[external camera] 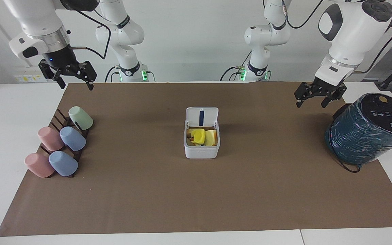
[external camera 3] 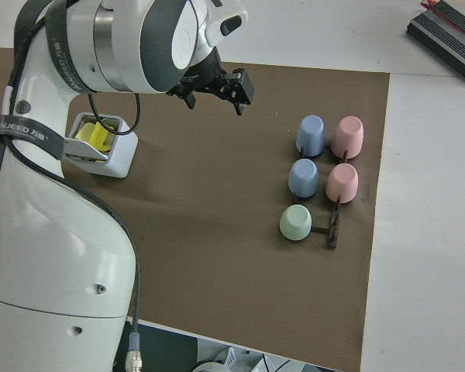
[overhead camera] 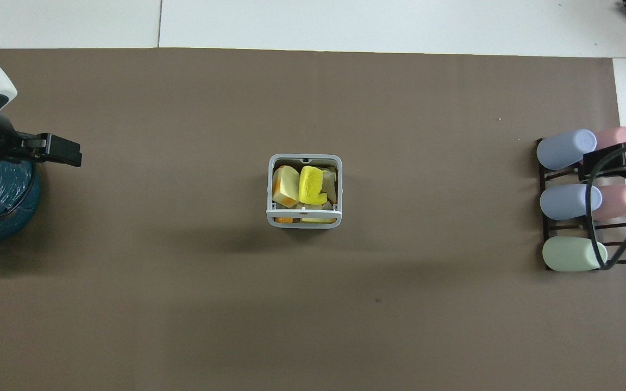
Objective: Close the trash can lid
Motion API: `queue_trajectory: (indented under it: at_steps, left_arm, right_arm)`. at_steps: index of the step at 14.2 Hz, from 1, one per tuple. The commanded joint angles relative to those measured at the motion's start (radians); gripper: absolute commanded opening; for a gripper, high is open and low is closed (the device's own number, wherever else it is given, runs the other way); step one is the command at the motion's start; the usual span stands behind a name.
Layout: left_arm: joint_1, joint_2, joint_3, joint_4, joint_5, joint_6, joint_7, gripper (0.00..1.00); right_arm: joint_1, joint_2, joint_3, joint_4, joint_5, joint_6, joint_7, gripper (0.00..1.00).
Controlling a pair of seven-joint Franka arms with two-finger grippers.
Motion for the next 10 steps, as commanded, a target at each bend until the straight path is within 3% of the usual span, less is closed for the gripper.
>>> queue_trajectory:
  at_steps: [1,6,9,10]
  left_arm:
    - [0.002,-0.019,0.002,-0.017,0.017,0.015,-0.005,1.00]
    - [-0.020,-0.022,-0.001,-0.031,0.017,0.034,-0.008,1.00]
    - [-0.053,-0.050,-0.009,-0.087,0.014,0.057,-0.060,1.00]
    - [-0.079,-0.053,-0.009,-0.092,0.014,0.055,-0.112,0.94]
  right_arm:
    - [-0.006,-0.013,0.004,-0.011,-0.001,-0.010,-0.026,1.00]
    - [-0.007,-0.013,0.004,-0.011,-0.001,-0.010,-0.026,1.00]
    - [-0.007,-0.013,0.004,-0.011,-0.001,-0.010,-0.026,1.00]
    - [-0.007,-0.013,0.004,-0.011,-0.001,-0.010,-0.026,1.00]
